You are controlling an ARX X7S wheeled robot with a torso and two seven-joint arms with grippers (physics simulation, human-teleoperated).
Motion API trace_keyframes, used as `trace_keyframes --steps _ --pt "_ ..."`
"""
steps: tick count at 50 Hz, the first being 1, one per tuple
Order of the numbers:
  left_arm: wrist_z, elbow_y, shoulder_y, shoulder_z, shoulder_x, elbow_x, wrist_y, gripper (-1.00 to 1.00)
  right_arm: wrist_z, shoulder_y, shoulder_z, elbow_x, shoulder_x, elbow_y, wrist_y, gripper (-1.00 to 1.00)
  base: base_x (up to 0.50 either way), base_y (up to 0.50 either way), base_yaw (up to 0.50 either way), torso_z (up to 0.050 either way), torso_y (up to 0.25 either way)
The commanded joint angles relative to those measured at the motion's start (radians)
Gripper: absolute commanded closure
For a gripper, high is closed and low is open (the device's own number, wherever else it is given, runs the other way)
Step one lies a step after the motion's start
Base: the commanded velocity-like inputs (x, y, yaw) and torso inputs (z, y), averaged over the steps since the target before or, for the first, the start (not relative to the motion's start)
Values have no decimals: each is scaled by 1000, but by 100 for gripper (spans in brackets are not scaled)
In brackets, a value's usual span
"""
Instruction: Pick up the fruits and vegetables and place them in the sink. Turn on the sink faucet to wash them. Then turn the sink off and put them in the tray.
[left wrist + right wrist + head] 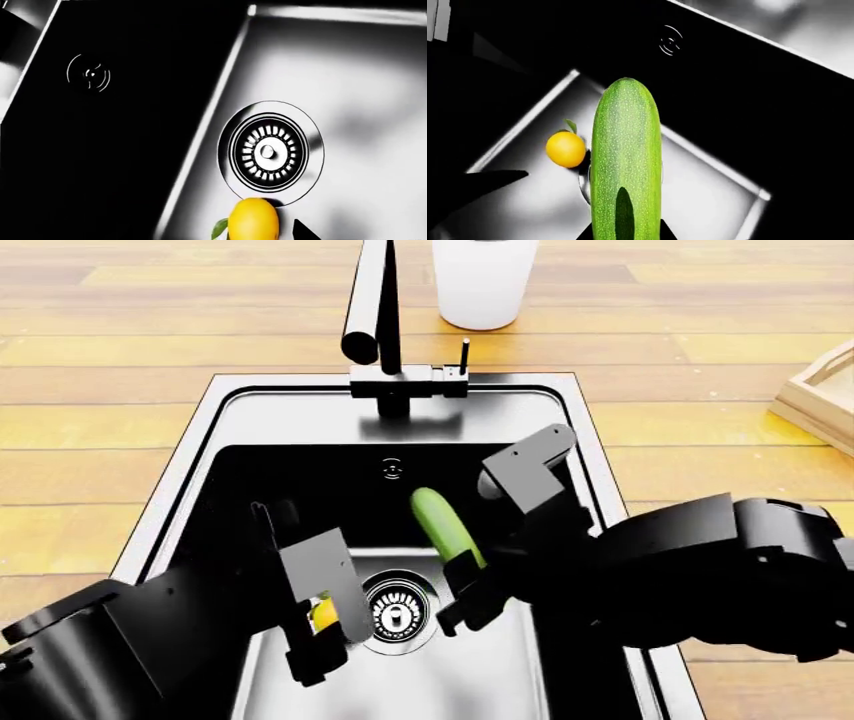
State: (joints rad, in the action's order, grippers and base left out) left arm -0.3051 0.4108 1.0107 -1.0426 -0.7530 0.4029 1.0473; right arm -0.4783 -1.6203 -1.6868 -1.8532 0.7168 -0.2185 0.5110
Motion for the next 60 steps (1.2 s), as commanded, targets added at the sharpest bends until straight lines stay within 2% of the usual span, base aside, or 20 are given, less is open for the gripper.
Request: trace_keyframes --steps 1,28,44,58,59,60 --pt "-18 -148 27 -89 77 -76 -37 -100 -14 -9 38 8 50 -98 -29 100 0 0 0 0 0" --pt "-42 -422 -19 -181 213 -136 -182 -100 38 39 34 46 35 -54 -49 100 0 0 0 0 0" --pt "-53 -571 -54 -182 251 -132 -249 -100 56 61 36 57 33 -47 -61 100 0 0 0 0 0" --pt "-88 -618 -67 -239 246 -147 -224 -100 62 69 41 60 30 -43 -66 100 0 0 0 0 0" --pt "-87 -625 -67 -241 247 -150 -226 100 64 71 41 62 29 -41 -67 100 0 0 0 0 0" --pt "-86 -631 -66 -241 248 -152 -227 100 66 72 41 62 28 -39 -67 100 0 0 0 0 0"
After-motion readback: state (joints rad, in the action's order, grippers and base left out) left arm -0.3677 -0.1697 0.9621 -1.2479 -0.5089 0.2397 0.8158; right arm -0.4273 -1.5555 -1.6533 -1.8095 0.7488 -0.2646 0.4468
